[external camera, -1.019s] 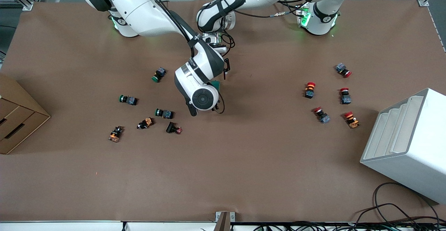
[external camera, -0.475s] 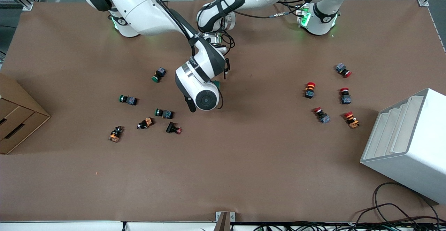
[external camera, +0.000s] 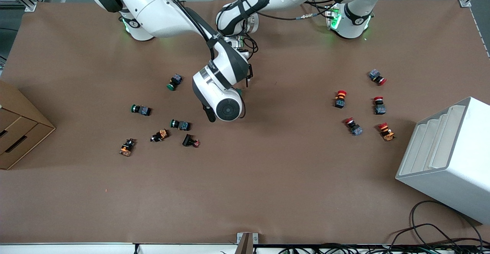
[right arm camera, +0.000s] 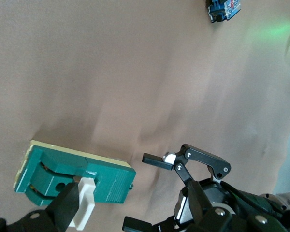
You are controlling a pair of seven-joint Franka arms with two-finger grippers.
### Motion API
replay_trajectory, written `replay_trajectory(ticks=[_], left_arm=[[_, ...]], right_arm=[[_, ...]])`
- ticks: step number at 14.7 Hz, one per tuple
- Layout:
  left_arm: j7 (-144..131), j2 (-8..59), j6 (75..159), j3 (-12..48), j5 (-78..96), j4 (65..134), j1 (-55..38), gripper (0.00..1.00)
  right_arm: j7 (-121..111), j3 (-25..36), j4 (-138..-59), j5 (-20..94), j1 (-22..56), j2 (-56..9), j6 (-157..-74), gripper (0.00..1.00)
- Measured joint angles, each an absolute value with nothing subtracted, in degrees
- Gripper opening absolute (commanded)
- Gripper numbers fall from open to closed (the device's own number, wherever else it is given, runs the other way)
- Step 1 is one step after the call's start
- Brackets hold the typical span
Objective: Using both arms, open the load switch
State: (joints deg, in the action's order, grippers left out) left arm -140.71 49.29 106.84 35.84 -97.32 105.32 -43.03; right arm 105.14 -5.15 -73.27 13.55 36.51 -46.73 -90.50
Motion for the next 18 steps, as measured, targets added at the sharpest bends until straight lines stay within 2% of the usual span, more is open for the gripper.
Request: replay_trajectory(ticks=[18], left_arm=[[-140.71,49.33,106.81,35.8,-97.32,105.31,-43.05,0.97]], right_arm=[[103.78,-5.24,-75.0,13.61,38.76,-49.43,-91.19,1.0]])
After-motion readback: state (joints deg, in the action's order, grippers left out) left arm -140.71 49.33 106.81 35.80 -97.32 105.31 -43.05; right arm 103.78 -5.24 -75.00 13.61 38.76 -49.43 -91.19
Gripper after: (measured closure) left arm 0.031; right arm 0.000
